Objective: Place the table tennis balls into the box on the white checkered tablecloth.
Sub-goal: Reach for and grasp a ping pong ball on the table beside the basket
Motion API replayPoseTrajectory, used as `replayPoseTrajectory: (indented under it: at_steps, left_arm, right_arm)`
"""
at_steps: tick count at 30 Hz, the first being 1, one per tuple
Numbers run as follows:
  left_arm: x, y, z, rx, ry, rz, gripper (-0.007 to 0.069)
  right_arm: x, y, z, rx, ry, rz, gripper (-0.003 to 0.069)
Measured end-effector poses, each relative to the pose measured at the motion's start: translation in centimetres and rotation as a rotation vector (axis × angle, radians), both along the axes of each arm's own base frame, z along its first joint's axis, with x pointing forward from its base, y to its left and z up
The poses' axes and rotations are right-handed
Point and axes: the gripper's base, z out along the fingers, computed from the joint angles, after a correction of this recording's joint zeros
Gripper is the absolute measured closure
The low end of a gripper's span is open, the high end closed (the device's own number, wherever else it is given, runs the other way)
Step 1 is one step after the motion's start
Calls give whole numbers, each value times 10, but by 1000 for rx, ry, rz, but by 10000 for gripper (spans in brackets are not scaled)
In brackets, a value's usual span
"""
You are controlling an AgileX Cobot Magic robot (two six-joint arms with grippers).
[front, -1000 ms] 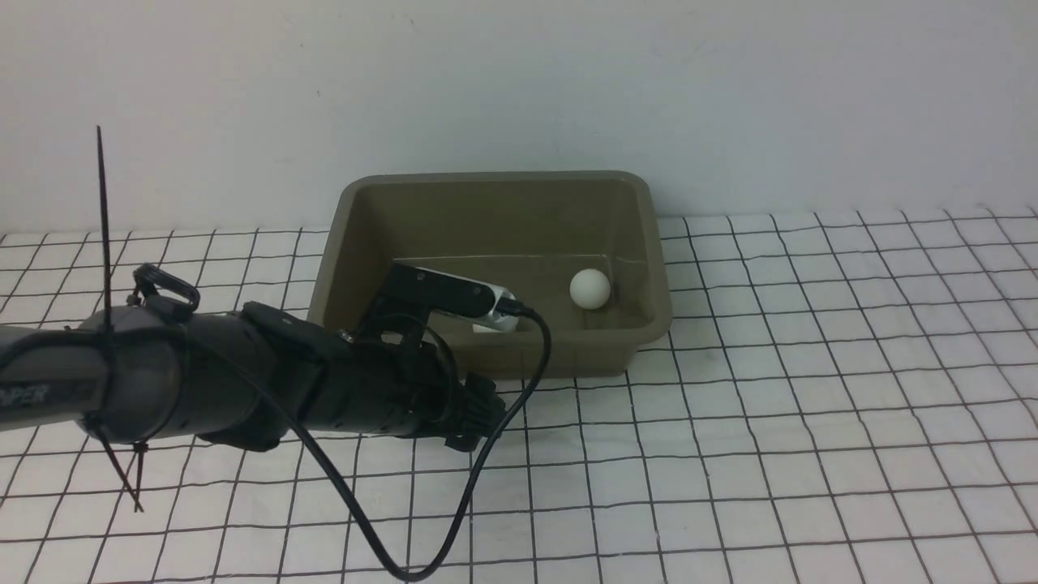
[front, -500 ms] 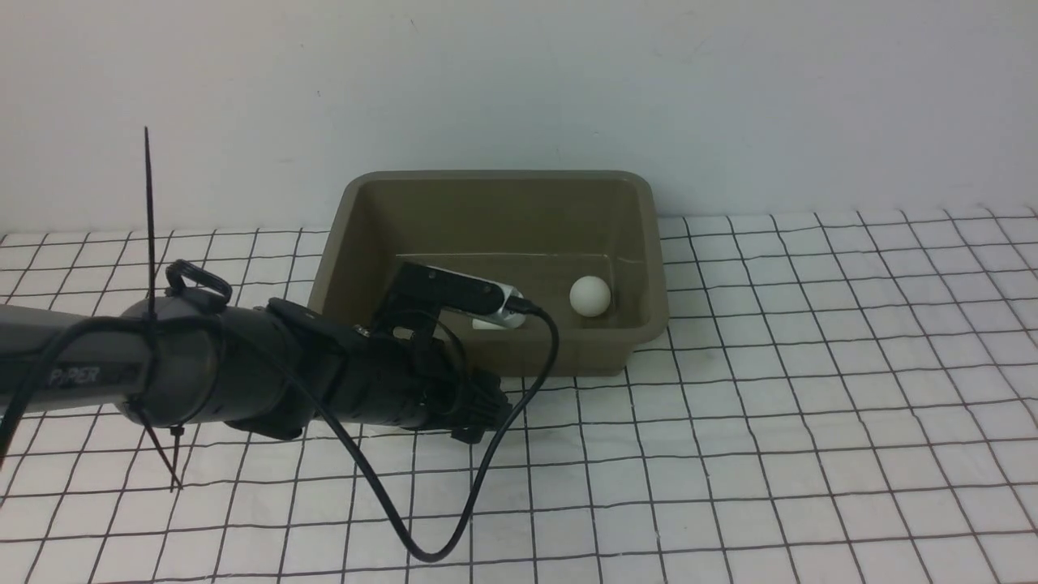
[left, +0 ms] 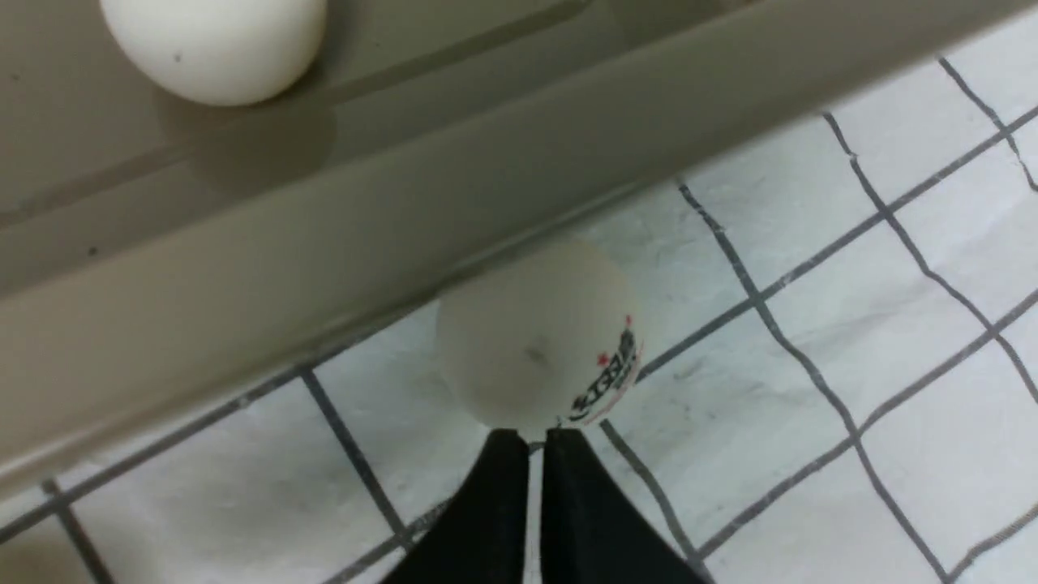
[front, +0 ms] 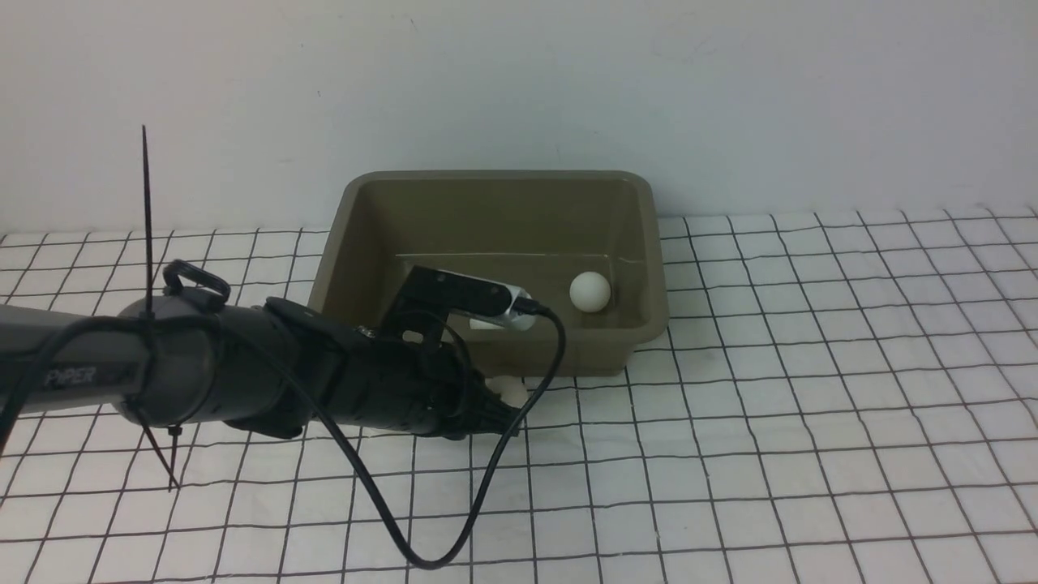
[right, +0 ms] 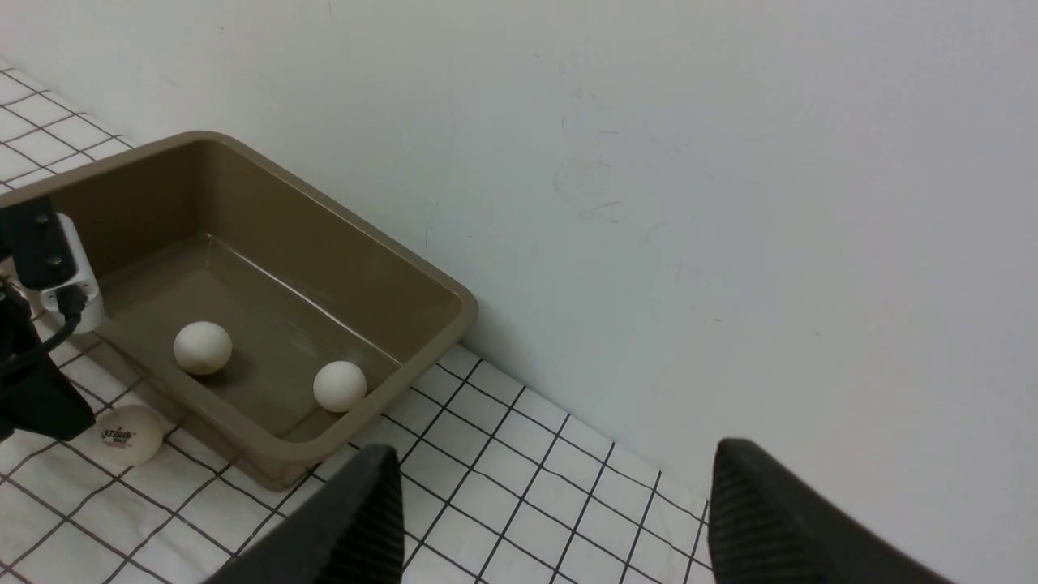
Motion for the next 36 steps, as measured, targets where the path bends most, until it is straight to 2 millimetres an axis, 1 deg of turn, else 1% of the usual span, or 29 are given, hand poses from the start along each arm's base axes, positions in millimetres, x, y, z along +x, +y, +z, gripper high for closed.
replayPoseTrajectory:
  at_steps: [3,6,7,10,11,13,17,25,31,36]
  left_arm:
    - [-3,-3,0,-27,21,-38,502]
    - [-5,-6,1,-52,42,-57,326]
    - [-6,-6,1,-63,51,-48,244]
    - [-6,-6,1,-86,71,-18,104]
    - [-5,-7,1,-95,78,-5,76]
    - [-5,-7,1,-105,86,9,57]
    - [-5,-7,2,-123,99,31,53]
    - [-3,-5,2,-125,94,83,92]
    - [1,-1,1,-97,70,126,99]
    - [-1,-8,2,-75,48,124,104]
  right_arm:
    - [0,0,0,-2,-3,1,197]
    - [0,0,0,-2,-3,1,197]
    - [0,0,0,-3,-3,1,197]
    - [0,0,0,-6,-4,2,197]
    - [0,0,0,-8,-5,2,197]
    - [0,0,0,-8,-5,2,197]
    - [0,0,0,-8,-5,2,197]
    - [1,0,1,-16,-24,5,197]
    - [1,0,3,-16,-38,5,197]
    - [1,0,3,-16,-43,4,197]
